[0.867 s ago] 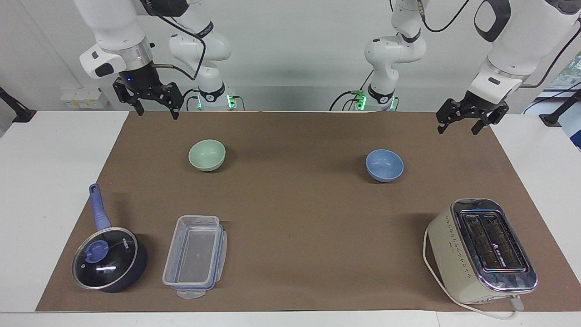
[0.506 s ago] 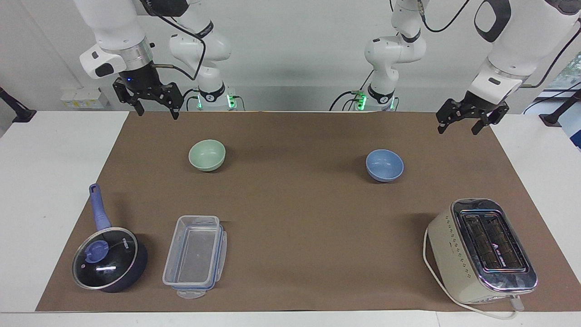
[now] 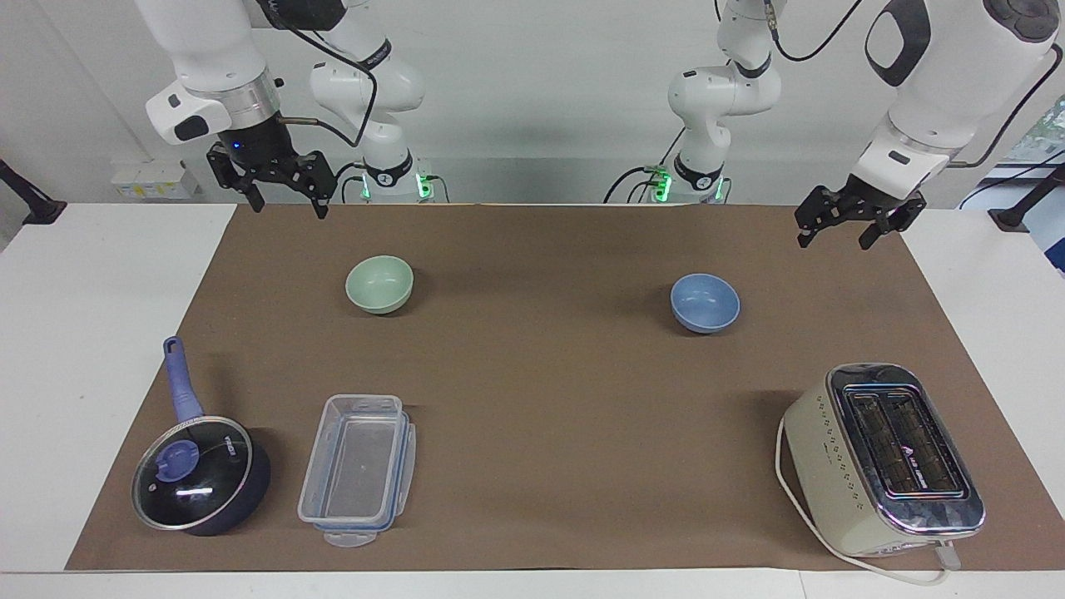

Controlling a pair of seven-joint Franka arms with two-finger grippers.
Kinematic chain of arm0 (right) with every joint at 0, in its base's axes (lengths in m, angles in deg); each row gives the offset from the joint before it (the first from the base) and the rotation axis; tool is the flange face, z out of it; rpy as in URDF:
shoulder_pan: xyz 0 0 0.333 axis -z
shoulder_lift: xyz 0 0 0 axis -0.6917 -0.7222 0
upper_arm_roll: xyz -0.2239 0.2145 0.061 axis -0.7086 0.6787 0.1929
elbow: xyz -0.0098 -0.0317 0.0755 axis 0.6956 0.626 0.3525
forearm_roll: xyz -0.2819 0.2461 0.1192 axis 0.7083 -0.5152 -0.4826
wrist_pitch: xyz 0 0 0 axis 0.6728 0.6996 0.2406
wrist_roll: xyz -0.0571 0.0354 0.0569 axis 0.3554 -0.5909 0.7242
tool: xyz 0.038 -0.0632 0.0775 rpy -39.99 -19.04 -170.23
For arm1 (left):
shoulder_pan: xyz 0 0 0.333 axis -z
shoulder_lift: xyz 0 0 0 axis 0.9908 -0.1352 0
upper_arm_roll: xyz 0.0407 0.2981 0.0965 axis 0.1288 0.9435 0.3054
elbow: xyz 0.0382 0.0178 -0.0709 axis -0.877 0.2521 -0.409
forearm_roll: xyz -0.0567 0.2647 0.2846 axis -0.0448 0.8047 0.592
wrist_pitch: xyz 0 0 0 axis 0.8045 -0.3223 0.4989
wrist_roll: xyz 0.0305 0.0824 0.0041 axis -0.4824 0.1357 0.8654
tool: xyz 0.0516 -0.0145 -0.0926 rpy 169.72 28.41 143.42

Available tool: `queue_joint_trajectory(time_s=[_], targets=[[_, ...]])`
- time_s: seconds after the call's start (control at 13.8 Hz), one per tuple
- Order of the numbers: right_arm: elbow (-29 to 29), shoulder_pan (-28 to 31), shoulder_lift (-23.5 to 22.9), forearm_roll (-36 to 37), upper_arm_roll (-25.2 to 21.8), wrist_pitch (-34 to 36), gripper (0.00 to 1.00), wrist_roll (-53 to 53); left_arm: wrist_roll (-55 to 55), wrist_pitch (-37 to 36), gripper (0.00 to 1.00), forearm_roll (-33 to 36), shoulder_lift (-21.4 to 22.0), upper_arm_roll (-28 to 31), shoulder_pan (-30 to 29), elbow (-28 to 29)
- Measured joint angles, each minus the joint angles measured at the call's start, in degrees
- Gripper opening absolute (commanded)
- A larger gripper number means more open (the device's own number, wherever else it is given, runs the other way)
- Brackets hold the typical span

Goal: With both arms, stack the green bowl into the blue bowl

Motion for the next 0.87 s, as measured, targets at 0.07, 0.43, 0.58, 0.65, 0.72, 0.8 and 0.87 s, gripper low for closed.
queue_joint_trajectory(time_s=[0.07, 0.43, 0.58, 0.65, 0.72, 0.8, 0.87], targets=[[0.0, 0.0, 0.0, 0.0, 0.0, 0.0, 1.0, 0.0, 0.0, 0.7, 1.0, 0.0, 0.1, -0.1, 0.0, 1.1], [0.0, 0.0, 0.0, 0.0, 0.0, 0.0, 1.0, 0.0, 0.0, 6.8, 1.0, 0.0, 1.6, -0.4, 0.3, 8.8], [0.0, 0.0, 0.0, 0.0, 0.0, 0.0, 1.0, 0.0, -0.1, 9.1, 1.0, 0.0, 1.8, -0.6, 0.6, 11.3], [0.0, 0.0, 0.0, 0.0, 0.0, 0.0, 1.0, 0.0, -0.1, 10.3, 1.0, 0.0, 1.9, -0.8, 0.8, 12.6], [0.0, 0.0, 0.0, 0.0, 0.0, 0.0, 1.0, 0.0, -0.1, 11.7, 1.0, 0.0, 2.0, -0.9, 1.1, 14.1], [0.0, 0.0, 0.0, 0.0, 0.0, 0.0, 1.0, 0.0, -0.1, 13.5, 1.0, 0.0, 2.0, -0.9, 1.6, 15.8], [0.0, 0.0, 0.0, 0.0, 0.0, 0.0, 1.0, 0.0, -0.1, 15.3, 1.0, 0.0, 2.0, -1.0, 2.2, 17.6]])
